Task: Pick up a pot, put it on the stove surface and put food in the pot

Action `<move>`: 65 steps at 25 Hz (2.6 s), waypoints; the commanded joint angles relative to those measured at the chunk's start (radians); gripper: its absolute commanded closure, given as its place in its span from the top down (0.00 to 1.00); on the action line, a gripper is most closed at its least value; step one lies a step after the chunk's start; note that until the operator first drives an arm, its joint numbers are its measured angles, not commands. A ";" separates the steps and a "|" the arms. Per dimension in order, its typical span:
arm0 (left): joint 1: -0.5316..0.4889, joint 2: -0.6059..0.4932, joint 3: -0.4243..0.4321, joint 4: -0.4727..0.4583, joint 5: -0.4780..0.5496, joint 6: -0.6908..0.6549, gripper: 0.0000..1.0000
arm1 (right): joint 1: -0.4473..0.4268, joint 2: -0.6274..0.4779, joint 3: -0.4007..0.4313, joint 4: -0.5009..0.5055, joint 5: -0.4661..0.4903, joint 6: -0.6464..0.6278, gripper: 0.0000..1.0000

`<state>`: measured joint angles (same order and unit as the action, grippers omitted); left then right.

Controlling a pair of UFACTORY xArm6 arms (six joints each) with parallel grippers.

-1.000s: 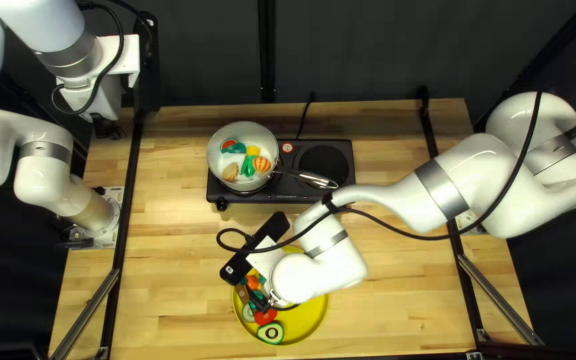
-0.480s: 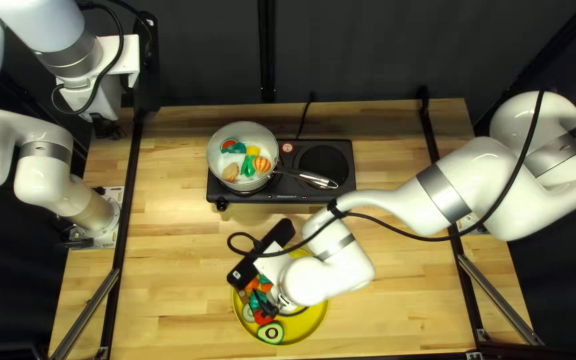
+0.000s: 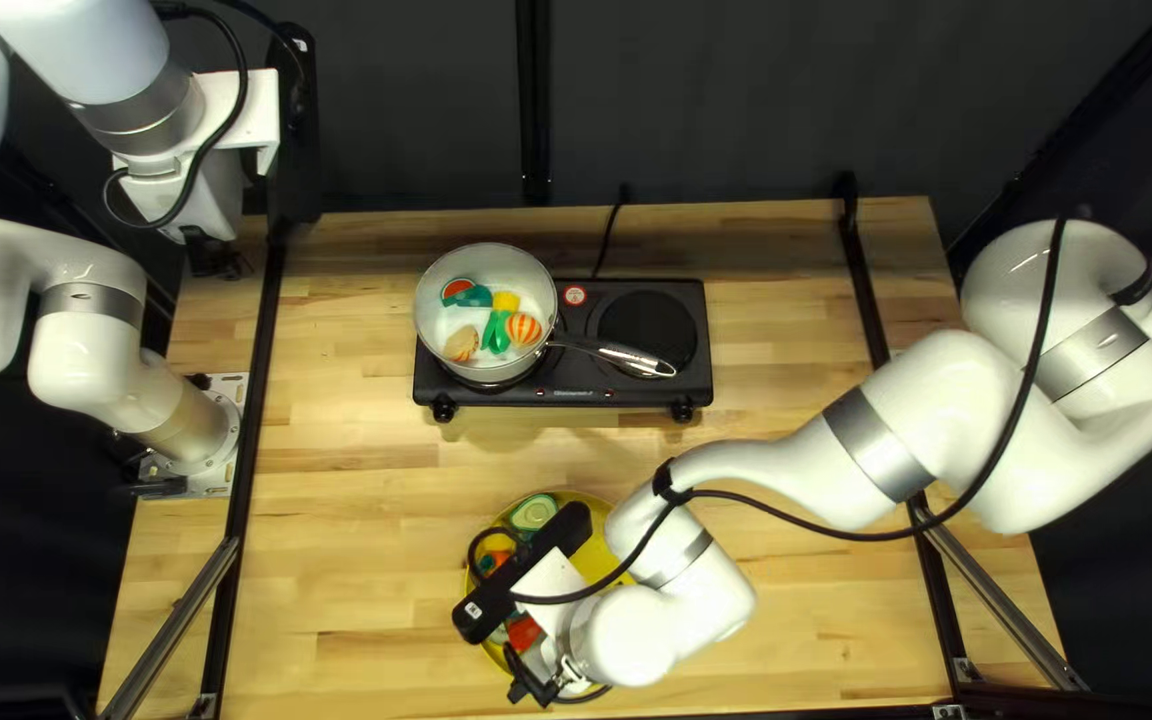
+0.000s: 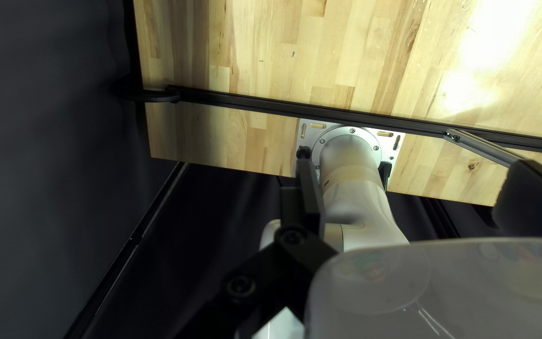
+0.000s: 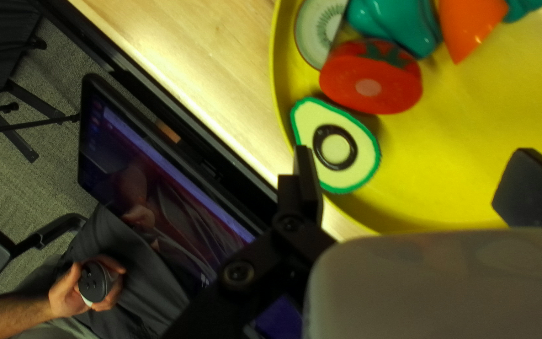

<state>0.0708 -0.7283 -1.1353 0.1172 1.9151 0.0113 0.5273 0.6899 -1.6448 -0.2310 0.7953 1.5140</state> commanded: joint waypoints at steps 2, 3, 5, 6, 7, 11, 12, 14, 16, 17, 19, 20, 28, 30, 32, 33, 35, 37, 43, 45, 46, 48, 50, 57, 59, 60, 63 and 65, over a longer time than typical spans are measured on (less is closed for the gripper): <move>0.000 0.000 0.000 0.000 0.000 0.000 1.00 | 0.004 0.090 -0.116 -0.015 0.065 0.025 1.00; 0.000 0.000 0.000 0.000 0.000 0.000 1.00 | 0.007 0.112 -0.151 -0.017 0.091 0.029 1.00; 0.000 0.000 0.000 0.000 0.000 0.000 1.00 | 0.012 0.140 -0.202 -0.019 0.134 0.031 1.00; 0.000 0.000 0.000 0.000 0.000 0.000 1.00 | 0.014 0.147 -0.215 -0.021 0.151 0.032 1.00; 0.000 0.000 0.000 0.000 0.000 0.000 1.00 | 0.015 0.150 -0.222 -0.021 0.161 0.032 1.00; 0.000 0.000 0.000 0.000 0.000 0.000 1.00 | 0.017 0.167 -0.256 -0.026 0.216 0.035 1.00; 0.000 0.000 0.000 0.000 0.000 0.000 1.00 | 0.017 0.173 -0.267 -0.026 0.225 0.034 1.00; 0.000 0.000 0.000 0.000 0.000 0.000 1.00 | 0.011 0.178 -0.260 -0.028 0.225 0.033 1.00; 0.000 0.000 0.000 0.000 0.000 0.000 1.00 | 0.002 0.162 -0.218 -0.030 0.197 0.037 1.00; 0.000 0.000 0.000 0.000 0.000 0.000 1.00 | -0.002 0.156 -0.201 -0.031 0.184 0.037 1.00; 0.000 0.000 0.000 0.000 0.000 0.000 1.00 | -0.012 0.148 -0.175 -0.036 0.159 0.038 1.00; 0.000 0.000 0.000 0.000 0.000 0.000 1.00 | -0.014 0.147 -0.170 -0.037 0.153 0.037 1.00; 0.000 0.000 0.000 0.000 0.000 0.000 1.00 | -0.026 0.155 -0.164 -0.041 0.125 0.031 1.00; 0.000 0.000 0.000 0.000 0.000 0.000 1.00 | -0.024 0.170 -0.180 -0.034 0.123 0.021 1.00; 0.000 0.000 0.000 0.000 0.000 0.000 1.00 | -0.020 0.180 -0.197 -0.027 0.127 0.006 0.35; 0.000 0.000 0.000 0.000 0.000 0.000 1.00 | -0.020 0.180 -0.197 -0.027 0.127 0.006 0.00; 0.000 0.000 0.000 0.000 0.000 0.000 1.00 | -0.020 0.180 -0.197 -0.027 0.127 0.006 0.00; 0.000 0.000 0.000 0.000 0.000 0.000 1.00 | -0.020 0.180 -0.197 -0.027 0.127 0.006 0.00; 0.000 0.000 0.000 0.000 0.000 0.000 1.00 | -0.020 0.180 -0.197 -0.027 0.127 0.006 0.00; 0.000 0.000 0.000 0.000 0.000 0.000 1.00 | -0.020 0.180 -0.197 -0.027 0.127 0.006 0.00; 0.000 0.000 0.000 0.000 0.000 0.000 1.00 | -0.020 0.180 -0.197 -0.027 0.127 0.006 0.00; 0.000 0.000 0.000 0.000 0.000 0.000 1.00 | -0.020 0.180 -0.197 -0.027 0.127 0.006 0.00; 0.000 0.000 0.000 0.000 0.000 0.000 1.00 | -0.020 0.180 -0.197 -0.027 0.127 0.006 0.00; 0.000 0.000 0.000 0.000 0.000 0.000 1.00 | -0.121 -0.098 -0.037 -0.021 0.241 -0.119 0.00; 0.000 0.000 0.000 0.000 0.000 0.000 1.00 | -0.157 -0.159 -0.011 -0.019 0.273 -0.159 0.00; 0.000 0.000 0.000 0.000 0.000 0.000 1.00 | -0.182 -0.193 0.009 -0.018 0.282 -0.184 0.00; 0.000 0.000 0.000 0.000 0.000 0.000 1.00 | -0.245 -0.253 0.052 -0.012 0.278 -0.256 0.00; 0.000 0.000 0.000 0.000 0.000 0.000 1.00 | -0.303 -0.278 0.066 -0.002 0.273 -0.317 0.00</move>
<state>0.0708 -0.7283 -1.1353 0.1172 1.9151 0.0113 0.2919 0.4516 -1.6041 -0.2439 1.0730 1.2724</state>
